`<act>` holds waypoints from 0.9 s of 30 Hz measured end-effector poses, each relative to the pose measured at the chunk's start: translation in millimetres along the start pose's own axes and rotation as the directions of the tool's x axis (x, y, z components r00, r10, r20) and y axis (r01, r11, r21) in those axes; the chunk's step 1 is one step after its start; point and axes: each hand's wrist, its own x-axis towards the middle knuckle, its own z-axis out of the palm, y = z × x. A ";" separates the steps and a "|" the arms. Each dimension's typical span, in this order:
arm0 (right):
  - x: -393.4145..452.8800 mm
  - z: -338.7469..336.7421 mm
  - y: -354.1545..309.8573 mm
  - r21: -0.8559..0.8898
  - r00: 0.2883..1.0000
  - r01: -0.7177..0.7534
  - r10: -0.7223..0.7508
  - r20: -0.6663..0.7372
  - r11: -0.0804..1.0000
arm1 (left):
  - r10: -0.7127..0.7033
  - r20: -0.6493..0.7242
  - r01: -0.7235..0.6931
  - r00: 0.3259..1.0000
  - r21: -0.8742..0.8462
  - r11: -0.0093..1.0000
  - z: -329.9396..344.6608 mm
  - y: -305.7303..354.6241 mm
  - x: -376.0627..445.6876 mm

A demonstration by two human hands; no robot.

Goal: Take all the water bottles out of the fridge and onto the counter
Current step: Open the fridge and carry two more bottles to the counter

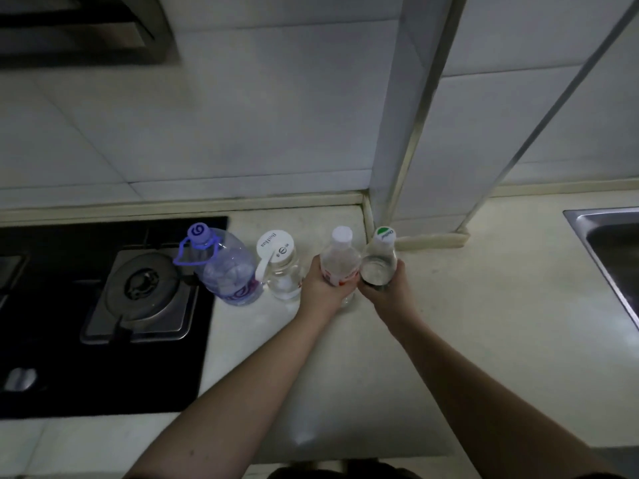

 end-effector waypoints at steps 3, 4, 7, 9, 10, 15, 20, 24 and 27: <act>14.7 -0.1 2.5 0.019 0.999 -0.004 0.003 0.037 1.000 | 0.002 -0.065 0.000 0.998 0.026 1.000 6.7 -4.7 7.5; 18.1 1.0 4.8 0.022 0.999 -0.007 0.006 0.051 1.000 | -0.009 -0.077 0.011 0.997 0.024 1.000 7.4 -6.9 9.9; 23.6 1.4 10.4 0.022 0.997 -0.029 0.028 0.077 0.999 | -0.029 -0.086 0.031 0.996 0.022 0.999 8.6 -13.8 15.7; 26.7 1.6 16.8 -0.016 0.995 -0.008 0.010 0.102 1.000 | -0.024 -0.066 0.025 0.998 0.025 0.999 7.6 -15.7 15.9; 26.5 1.5 18.5 -0.021 0.994 0.009 -0.006 0.110 1.000 | -0.016 -0.057 0.018 0.998 0.030 0.999 6.6 -15.5 15.3; 25.1 -1.9 20.0 -0.055 0.990 0.004 0.004 0.144 0.998 | 0.013 -0.030 -0.011 0.999 0.085 0.996 2.6 -17.7 16.3; 33.4 -1.8 26.1 -0.150 0.982 -0.021 0.049 0.184 0.988 | -0.028 -0.047 0.034 0.999 0.128 0.991 7.8 -10.2 9.6; 29.7 -7.5 31.4 -0.172 0.961 -0.164 0.197 0.192 0.971 | -0.034 -0.104 0.050 0.994 0.159 0.986 6.9 -6.8 6.9; 12.4 -17.5 32.3 -0.214 0.931 -0.279 0.318 0.181 0.936 | -0.083 -0.110 0.092 0.990 0.082 0.992 5.7 -1.9 -3.5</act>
